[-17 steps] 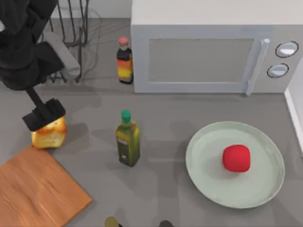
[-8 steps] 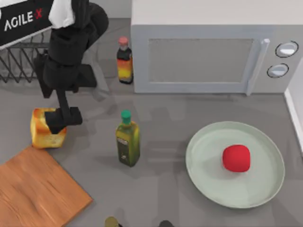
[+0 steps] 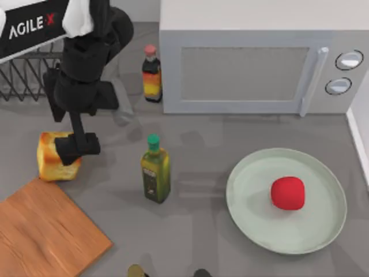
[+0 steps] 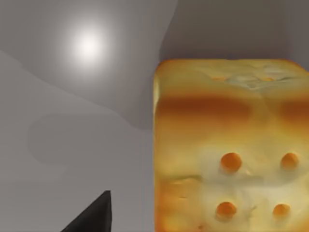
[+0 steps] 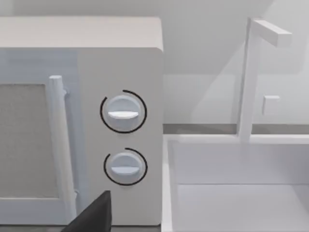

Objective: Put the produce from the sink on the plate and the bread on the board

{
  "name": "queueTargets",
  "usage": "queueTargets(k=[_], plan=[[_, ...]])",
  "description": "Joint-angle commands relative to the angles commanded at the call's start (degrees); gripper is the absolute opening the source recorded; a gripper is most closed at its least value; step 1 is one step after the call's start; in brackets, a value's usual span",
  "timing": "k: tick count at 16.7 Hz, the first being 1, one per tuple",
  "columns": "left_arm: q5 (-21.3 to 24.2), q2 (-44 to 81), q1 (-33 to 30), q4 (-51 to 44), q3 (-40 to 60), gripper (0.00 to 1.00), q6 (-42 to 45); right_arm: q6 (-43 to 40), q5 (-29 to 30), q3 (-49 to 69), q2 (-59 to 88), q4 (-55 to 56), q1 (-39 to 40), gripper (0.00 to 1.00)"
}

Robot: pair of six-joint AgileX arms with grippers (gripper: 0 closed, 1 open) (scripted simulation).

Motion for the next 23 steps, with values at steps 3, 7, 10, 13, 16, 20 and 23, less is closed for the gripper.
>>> queueTargets(k=[3,7,10,13,16,20,23], plan=[[-0.2,0.2,1.0,5.2,-4.7,1.0,1.0,0.0,0.0,0.0,0.0,0.0,0.0,1.0],[-0.6,0.6,2.5,13.4,-11.8,1.0,2.6,0.0,0.0,0.0,0.0,0.0,0.0,1.0],[-0.7,0.7,2.8,14.8,-13.2,1.0,3.0,0.0,0.0,0.0,0.0,0.0,0.0,1.0],[-0.7,0.7,2.8,14.8,-13.2,0.92,3.0,0.0,0.0,0.0,0.0,0.0,0.0,1.0],[-0.7,0.7,2.8,14.8,-13.2,0.7,3.0,0.0,0.0,0.0,0.0,0.0,0.0,1.0],[-0.7,0.7,2.8,14.8,-13.2,0.4,3.0,0.0,0.0,0.0,0.0,0.0,0.0,1.0],[-0.7,0.7,2.8,14.8,-13.2,0.17,3.0,0.0,0.0,0.0,0.0,0.0,0.0,1.0]])
